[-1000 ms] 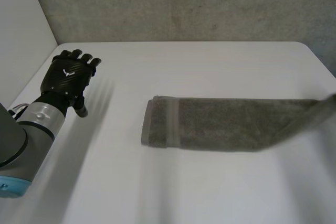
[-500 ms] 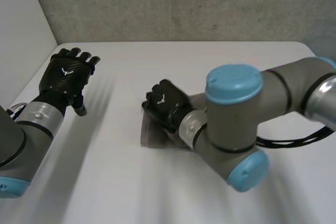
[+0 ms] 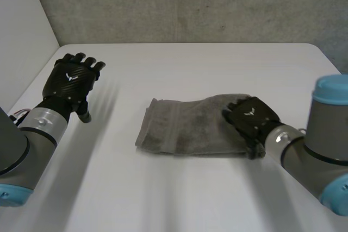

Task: Fold the towel.

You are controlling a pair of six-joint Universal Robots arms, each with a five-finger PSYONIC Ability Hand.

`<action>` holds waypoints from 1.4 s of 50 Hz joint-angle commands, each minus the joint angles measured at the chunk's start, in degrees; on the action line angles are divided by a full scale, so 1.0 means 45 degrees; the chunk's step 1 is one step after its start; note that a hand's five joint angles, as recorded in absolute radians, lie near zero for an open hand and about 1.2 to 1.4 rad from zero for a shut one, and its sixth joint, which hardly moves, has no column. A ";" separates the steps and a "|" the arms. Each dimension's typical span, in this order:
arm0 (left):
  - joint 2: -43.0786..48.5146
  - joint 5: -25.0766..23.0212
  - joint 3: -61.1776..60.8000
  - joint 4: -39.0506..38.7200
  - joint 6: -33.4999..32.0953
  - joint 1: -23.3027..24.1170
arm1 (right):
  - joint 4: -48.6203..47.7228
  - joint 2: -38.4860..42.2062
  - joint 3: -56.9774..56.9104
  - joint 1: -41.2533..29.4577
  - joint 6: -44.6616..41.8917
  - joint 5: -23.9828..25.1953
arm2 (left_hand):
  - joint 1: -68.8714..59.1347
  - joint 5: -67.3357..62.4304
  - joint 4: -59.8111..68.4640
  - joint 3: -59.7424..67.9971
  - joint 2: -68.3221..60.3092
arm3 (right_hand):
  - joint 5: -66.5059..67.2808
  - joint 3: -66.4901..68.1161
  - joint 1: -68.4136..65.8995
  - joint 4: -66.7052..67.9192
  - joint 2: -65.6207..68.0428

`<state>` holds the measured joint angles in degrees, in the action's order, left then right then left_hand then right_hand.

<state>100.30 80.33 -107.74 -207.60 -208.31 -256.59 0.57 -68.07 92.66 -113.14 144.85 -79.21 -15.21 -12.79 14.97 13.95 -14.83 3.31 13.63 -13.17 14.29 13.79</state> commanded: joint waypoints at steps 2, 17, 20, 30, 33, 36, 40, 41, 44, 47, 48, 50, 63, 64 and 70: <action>0.0035 0.0000 -0.0062 0.0000 -0.0016 0.0164 | -0.1123 -0.0187 0.1693 0.1158 -0.0782 0.0162 | 0.1073 0.2756 -0.1020 -0.0793 0.0988 | 0.5293 0.5221 -0.5323 0.5075 0.5185; -0.0043 0.0000 -0.0277 -0.0254 -0.0017 0.0144 | -0.1065 0.0087 0.1069 0.1158 -0.0802 0.0005 | 0.1111 0.2794 -0.1058 -0.0831 0.1025 | 1.4820 1.4748 -1.4850 1.4603 1.4713; -0.0121 0.0020 -0.0257 -0.0254 -0.0017 0.0125 | -0.1006 0.0068 0.0795 0.1119 -0.0607 -0.0014 | 0.1111 0.2794 -0.1058 -0.0831 0.1025 | 1.4820 1.4748 -1.4850 1.4603 1.4713; -0.0199 0.0039 -0.0296 -0.0235 0.0081 0.0164 | -0.1279 -0.0010 0.1477 0.1294 0.0250 0.0259 | 0.1111 0.2794 -0.1058 -0.0831 0.1025 | 0.3245 0.3174 -0.3275 0.3028 0.3138; -0.0180 0.0039 -0.0296 -0.0235 0.0276 0.0164 | -0.1416 -0.0049 0.1772 0.1295 0.0272 0.0416 | 0.1111 0.2794 -0.1058 -0.0831 0.1025 | 0.3245 0.3174 -0.3275 0.3028 0.3138; -0.0160 0.0000 -0.0296 -0.0215 0.0706 0.0164 | -0.1670 -0.0069 0.2260 0.1353 0.0233 0.0787 | 0.1073 0.2756 -0.1020 -0.0793 0.0988 | 0.3395 0.3323 -0.3425 0.3178 0.3288; -0.0160 0.0000 -0.0277 -0.0215 0.1038 0.0183 | -0.2001 0.0028 0.2533 0.1937 0.0291 0.1118 | 0.1074 0.2757 -0.1021 -0.0794 0.0988 | 0.3841 0.3769 -0.3871 0.3623 0.3733; -0.0179 0.0000 -0.0277 -0.0215 0.1077 0.0183 | -0.2157 0.0067 0.2553 0.2075 0.0388 0.1196 | 0.1073 0.2756 -0.1020 -0.0793 0.0988 | 0.4140 0.4068 -0.4170 0.3922 0.4032; -0.0160 0.0000 -0.0296 -0.0215 0.1077 0.0203 | -0.2314 0.0203 0.2534 0.2173 0.0409 0.1391 | 0.1073 0.2756 -0.1020 -0.0793 0.0988 | 0.5143 0.5071 -0.5173 0.4926 0.5035; -0.0160 0.0000 -0.0355 -0.0215 0.1116 0.0242 | -0.2315 0.0361 0.2475 0.2174 0.0370 0.1412 | 0.1111 0.2794 -0.1058 -0.0831 0.1025 | 0.7245 0.7173 -0.7275 0.7028 0.7138; -0.0160 0.0000 -0.0374 -0.0215 0.1116 0.0300 | -0.2334 0.0496 0.2397 0.2174 0.0350 0.1276 | 0.1111 0.2794 -0.1058 -0.0831 0.1025 | 1.0354 1.0282 -1.0384 1.0136 1.0246; -0.0160 0.0000 -0.0375 -0.0215 0.1116 0.0379 | -0.2315 0.0517 0.2338 0.2213 0.0291 0.1236 | 0.1073 0.2756 -0.1020 -0.0793 0.0988 | 1.3076 1.3004 -1.3106 1.2859 1.2969; -0.0257 0.0020 -0.0180 -0.0215 0.1116 0.0457 | -0.2100 -0.0909 0.1208 0.2000 -0.0546 0.0182 | 0.1111 0.2794 -0.1058 -0.0831 0.1025 | 1.4820 1.4748 -1.4850 1.4603 1.4713; -0.0258 0.0020 -0.0179 -0.0215 0.1116 0.0457 | -0.2100 -0.0909 0.1205 0.1998 -0.0548 0.0181 | 0.1111 0.2794 -0.1058 -0.0831 0.1025 | 1.4820 1.4748 -1.4850 1.4603 1.4713; -0.0530 0.0078 0.0113 -0.0235 0.1174 0.0457 | -0.1789 0.0237 -0.0917 -0.1177 -0.1853 0.0026 | 0.1111 0.2794 -0.1058 -0.0831 0.1025 | 1.4820 1.4748 -1.4850 1.4603 1.4713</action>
<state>98.88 80.46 -108.39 -208.58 -203.27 -254.53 -8.73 -71.87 96.74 -106.77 141.54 -78.46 -15.20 -12.61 14.97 13.86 -14.83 65.84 76.65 -74.00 76.62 73.11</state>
